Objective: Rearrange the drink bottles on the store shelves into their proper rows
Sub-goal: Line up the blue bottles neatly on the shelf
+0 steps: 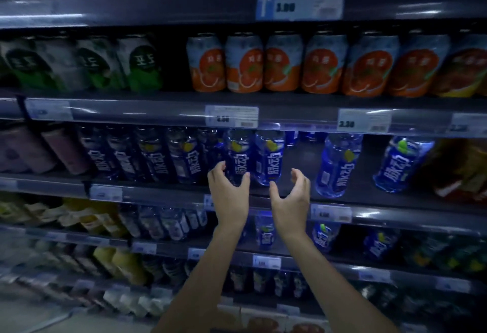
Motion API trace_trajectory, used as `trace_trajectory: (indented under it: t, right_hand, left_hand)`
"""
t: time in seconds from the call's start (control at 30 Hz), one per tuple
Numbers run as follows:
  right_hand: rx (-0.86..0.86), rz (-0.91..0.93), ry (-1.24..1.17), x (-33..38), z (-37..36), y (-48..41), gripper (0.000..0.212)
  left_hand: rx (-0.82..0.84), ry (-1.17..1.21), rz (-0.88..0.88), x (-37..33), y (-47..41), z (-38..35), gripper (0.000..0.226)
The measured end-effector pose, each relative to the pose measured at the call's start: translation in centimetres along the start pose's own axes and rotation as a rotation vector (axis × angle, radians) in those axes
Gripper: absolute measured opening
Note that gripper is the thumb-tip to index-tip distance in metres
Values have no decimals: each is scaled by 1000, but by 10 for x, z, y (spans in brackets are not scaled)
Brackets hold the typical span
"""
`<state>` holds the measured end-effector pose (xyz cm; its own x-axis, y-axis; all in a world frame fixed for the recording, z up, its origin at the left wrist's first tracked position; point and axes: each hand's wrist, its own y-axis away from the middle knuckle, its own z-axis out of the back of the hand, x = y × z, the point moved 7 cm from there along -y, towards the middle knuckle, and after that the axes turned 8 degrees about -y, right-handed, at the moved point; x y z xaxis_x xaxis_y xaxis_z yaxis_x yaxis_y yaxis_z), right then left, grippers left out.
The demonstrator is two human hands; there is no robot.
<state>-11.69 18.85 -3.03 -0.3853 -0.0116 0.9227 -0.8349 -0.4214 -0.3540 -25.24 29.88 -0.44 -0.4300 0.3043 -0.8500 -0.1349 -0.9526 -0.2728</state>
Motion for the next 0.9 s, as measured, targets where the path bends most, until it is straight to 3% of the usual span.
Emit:
trace_trajectory:
  t: [0.13, 0.4, 0.63, 0.9]
  right_hand:
    - [-12, -6, 45, 5, -22, -16, 64]
    - [21, -59, 24, 0, -41, -37, 74]
    - [67, -114, -102, -4, -39, -41, 64]
    - [68, -94, -27, 1, -26, -42, 59]
  left_hand:
    - [49, -20, 10, 5, -21, -6, 73]
    - [91, 14, -18, 13, -37, -21, 73]
    - [67, 20, 1, 21, -44, -16, 66]
    - [63, -3, 6, 19, -41, -15, 69]
